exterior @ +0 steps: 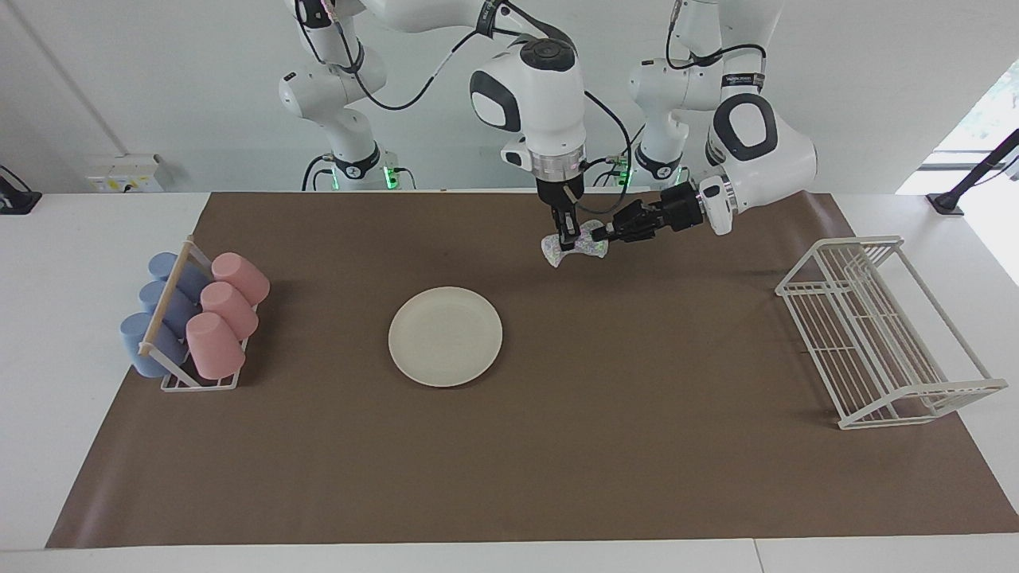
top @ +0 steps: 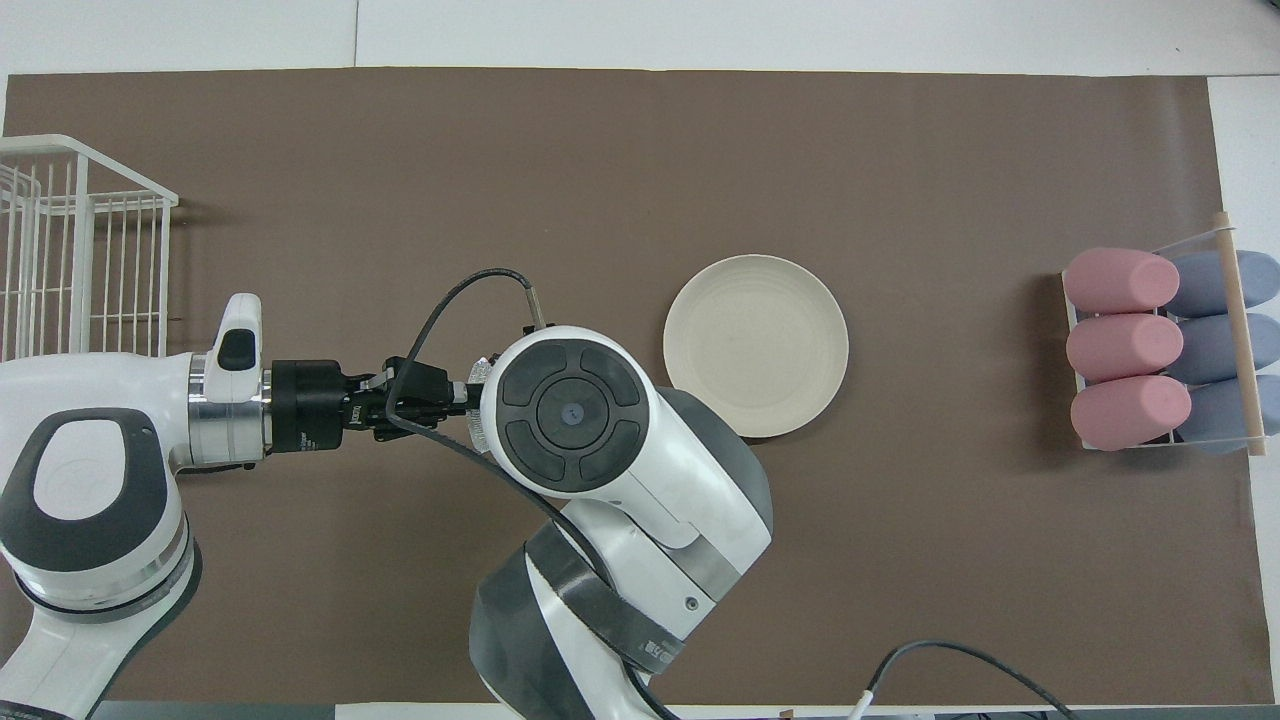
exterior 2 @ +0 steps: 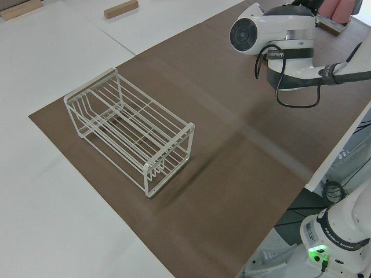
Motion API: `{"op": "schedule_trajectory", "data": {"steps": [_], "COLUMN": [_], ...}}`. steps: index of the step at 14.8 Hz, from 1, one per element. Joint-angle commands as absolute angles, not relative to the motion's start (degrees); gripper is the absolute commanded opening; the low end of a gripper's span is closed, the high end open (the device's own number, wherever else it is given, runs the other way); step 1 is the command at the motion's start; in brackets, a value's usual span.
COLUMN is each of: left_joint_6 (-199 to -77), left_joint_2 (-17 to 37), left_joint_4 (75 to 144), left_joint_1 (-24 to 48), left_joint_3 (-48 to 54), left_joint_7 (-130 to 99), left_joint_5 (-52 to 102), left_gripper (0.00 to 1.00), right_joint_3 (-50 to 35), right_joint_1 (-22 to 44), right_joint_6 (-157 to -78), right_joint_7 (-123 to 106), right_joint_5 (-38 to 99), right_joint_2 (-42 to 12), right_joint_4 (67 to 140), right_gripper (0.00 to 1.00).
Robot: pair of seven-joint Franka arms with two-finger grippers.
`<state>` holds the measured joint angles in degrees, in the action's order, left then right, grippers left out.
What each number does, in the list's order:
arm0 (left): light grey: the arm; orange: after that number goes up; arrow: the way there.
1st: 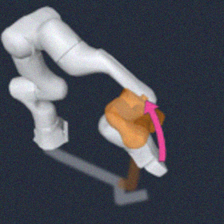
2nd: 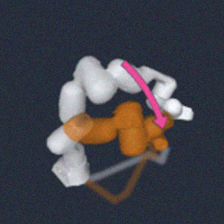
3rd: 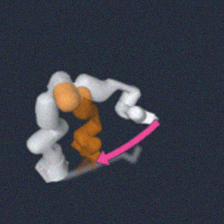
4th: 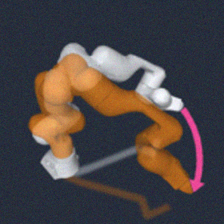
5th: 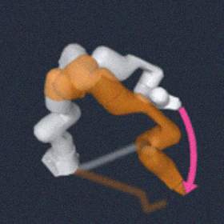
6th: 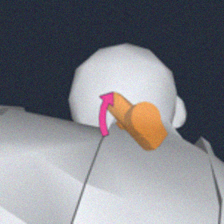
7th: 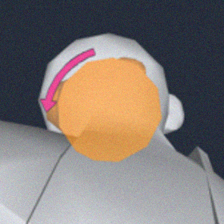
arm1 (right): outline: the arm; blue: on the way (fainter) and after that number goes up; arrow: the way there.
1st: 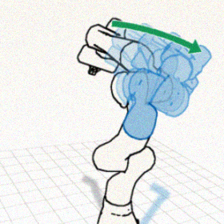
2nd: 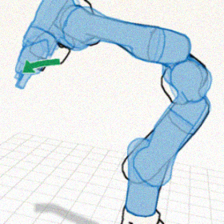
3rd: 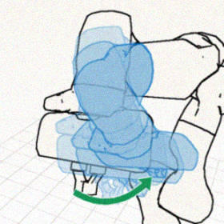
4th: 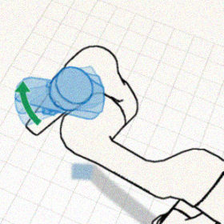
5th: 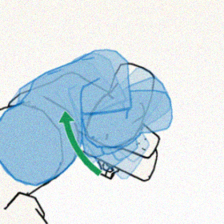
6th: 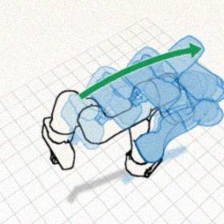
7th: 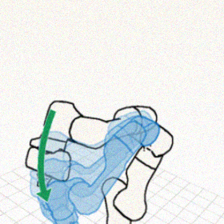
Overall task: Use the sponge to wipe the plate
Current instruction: 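Bring the sponge to the left gripper with the right gripper, then grasp the sponge with the left gripper while the right gripper releases and withdraws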
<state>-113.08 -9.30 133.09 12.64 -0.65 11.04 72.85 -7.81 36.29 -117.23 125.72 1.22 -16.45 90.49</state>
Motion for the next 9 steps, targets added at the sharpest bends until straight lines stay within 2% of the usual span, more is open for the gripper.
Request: {"op": "schedule_trajectory", "data": {"steps": [1, 4, 5, 6, 7, 9], "left_joint_6": [-111.71, -110.30, -110.13, -109.69, -109.51, -109.34], "left_joint_2": [-9.32, -9.32, -9.32, -9.32, -9.32, -9.32], "left_joint_4": [132.98, 132.72, 132.71, 132.71, 132.71, 132.71], "left_joint_1": [13.27, 12.57, 12.57, 12.39, 12.22, 12.22], "left_joint_3": [-1.32, -1.41, -1.41, -1.49, -1.49, -1.58], "left_joint_7": [11.78, 11.51, 11.51, 11.51, 11.43, 11.43], "left_joint_5": [73.83, 73.74, 73.74, 73.74, 73.74, 73.74], "left_gripper": [0.00, 0.00, 0.00, 0.00, 0.00, 0.00], "right_joint_3": [-8.35, -8.09, -8.17, -8.09, -8.09, -8.26], "right_joint_1": [35.68, 35.07, 33.94, 33.49, 32.53, 30.07], "right_joint_6": [-117.07, -116.81, -116.72, -116.81, -116.81, -116.55], "right_joint_7": [126.47, 125.43, 123.16, 121.05, 118.85, 114.72], "right_joint_5": [-0.09, -0.09, -0.09, -0.09, -0.09, 0.87], "right_joint_2": [-17.23, -16.62, -15.65, -14.86, -14.07, -13.54], "right_joint_4": [89.47, 90.61, 91.75, 93.32, 94.04, 94.22], "right_gripper": [0.00, 0.00, 0.45, 0.96, 1.00, 1.00]}}
